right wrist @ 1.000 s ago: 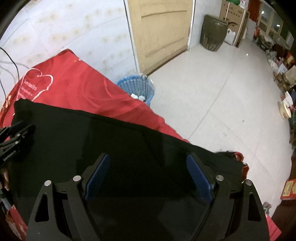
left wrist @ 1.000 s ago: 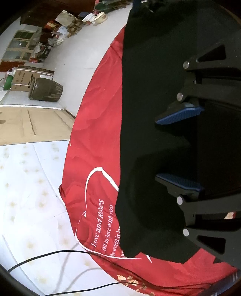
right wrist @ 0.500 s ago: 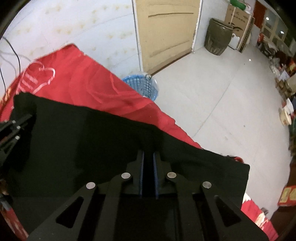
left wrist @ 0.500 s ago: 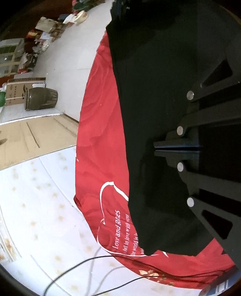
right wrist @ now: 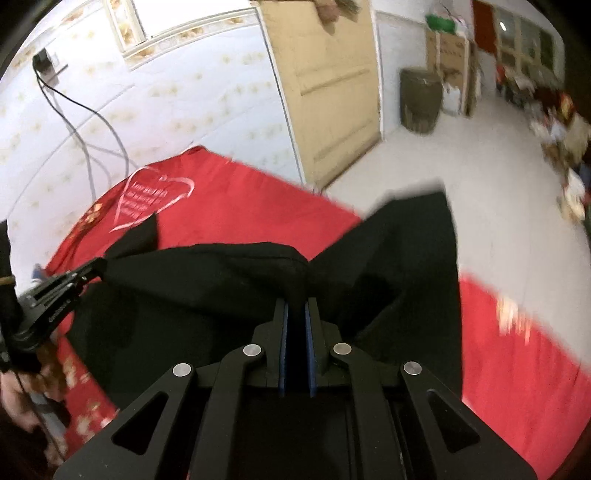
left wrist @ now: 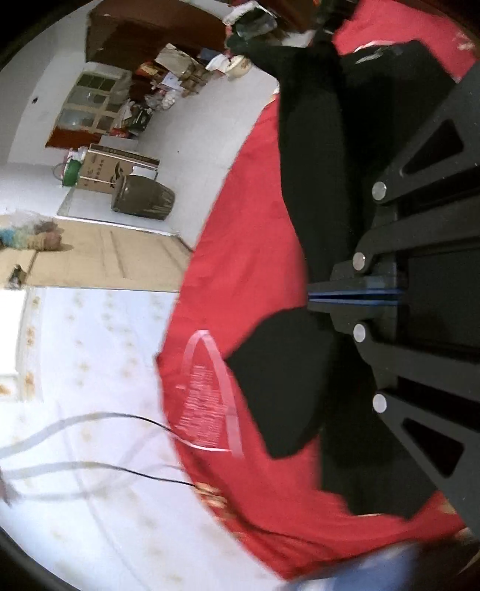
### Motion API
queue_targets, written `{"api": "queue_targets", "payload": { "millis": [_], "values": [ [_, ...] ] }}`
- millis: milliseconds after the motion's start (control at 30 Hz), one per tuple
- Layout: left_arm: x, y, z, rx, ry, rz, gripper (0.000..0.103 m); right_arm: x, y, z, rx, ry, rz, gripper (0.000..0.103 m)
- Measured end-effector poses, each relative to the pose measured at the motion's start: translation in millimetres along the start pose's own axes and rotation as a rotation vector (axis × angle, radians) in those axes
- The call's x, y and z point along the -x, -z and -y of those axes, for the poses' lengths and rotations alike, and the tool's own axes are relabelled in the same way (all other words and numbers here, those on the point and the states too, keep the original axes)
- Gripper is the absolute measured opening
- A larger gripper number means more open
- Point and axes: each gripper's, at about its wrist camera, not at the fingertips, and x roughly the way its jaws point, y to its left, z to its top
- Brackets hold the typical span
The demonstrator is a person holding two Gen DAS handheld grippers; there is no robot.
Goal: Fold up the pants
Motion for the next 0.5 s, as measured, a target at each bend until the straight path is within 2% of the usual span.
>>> {"api": "queue_targets", "payload": {
  "millis": [67, 167, 233, 300, 400, 433, 467, 500],
  "values": [
    [4, 26, -3, 0.022, -0.002, -0.045, 0.002, 6, 30, -2, -0.040, 0.001, -0.052, 0.007],
    [-4, 61, -13, 0.044, 0.001, -0.150, 0.003, -5, 76, 1, -0.105, 0.013, -0.185, 0.008],
    [-2, 75, -21, 0.045, -0.018, -0.183, 0.002, -17, 99, 9, -0.177, 0.028, -0.280, 0.009],
    [5, 79, -26, 0.063, -0.014, -0.183, 0.002, -16, 107, 15, -0.246, 0.005, -0.301, 0.015],
    [17, 70, -33, 0.078, -0.011, -0.157, 0.003, 0, 110, 21, -0.312, -0.043, -0.254, 0.035],
    [20, 66, -36, 0.082, -0.014, -0.145, 0.004, 5, 109, 24, -0.332, -0.057, -0.242, 0.049],
    [23, 64, -37, 0.091, -0.008, -0.133, 0.006, 10, 108, 27, -0.365, -0.070, -0.223, 0.057],
    [24, 60, -38, 0.104, 0.002, -0.124, 0.014, 12, 107, 30, -0.391, -0.076, -0.210, 0.057]
  ]
}}
